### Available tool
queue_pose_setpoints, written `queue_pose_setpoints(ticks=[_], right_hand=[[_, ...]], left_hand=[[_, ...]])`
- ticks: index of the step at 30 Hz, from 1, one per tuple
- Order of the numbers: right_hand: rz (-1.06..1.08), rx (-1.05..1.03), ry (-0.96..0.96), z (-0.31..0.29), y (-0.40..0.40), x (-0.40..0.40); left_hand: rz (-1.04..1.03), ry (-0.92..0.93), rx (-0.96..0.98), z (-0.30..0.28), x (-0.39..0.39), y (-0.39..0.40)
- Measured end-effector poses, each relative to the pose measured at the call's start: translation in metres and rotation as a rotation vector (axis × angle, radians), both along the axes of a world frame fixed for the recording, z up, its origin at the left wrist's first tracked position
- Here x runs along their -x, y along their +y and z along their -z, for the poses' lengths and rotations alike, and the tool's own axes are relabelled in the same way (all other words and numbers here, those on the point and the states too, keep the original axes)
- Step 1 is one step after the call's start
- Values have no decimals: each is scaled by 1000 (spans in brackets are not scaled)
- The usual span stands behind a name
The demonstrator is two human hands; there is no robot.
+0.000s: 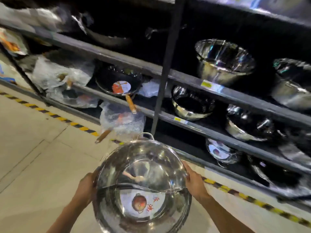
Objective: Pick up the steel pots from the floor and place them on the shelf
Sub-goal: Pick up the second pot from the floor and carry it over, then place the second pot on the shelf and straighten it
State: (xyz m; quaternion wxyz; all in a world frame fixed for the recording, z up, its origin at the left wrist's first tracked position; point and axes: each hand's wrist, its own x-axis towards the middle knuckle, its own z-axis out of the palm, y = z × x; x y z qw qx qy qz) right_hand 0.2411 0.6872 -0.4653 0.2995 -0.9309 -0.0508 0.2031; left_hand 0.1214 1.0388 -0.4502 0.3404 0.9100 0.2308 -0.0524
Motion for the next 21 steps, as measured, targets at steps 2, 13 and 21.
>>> queue_pose_setpoints(ticks=[2,13,21], right_hand=[[83,16,-20,-22,-36,7],[290,-92,59,-31,-156,7],[333,-31,99,6,-187,-16]], left_hand=[[85,27,-7,-17,-21,-28],[329,53,27,-28,-102,-132],[370,187,-40,13,-152,-157]])
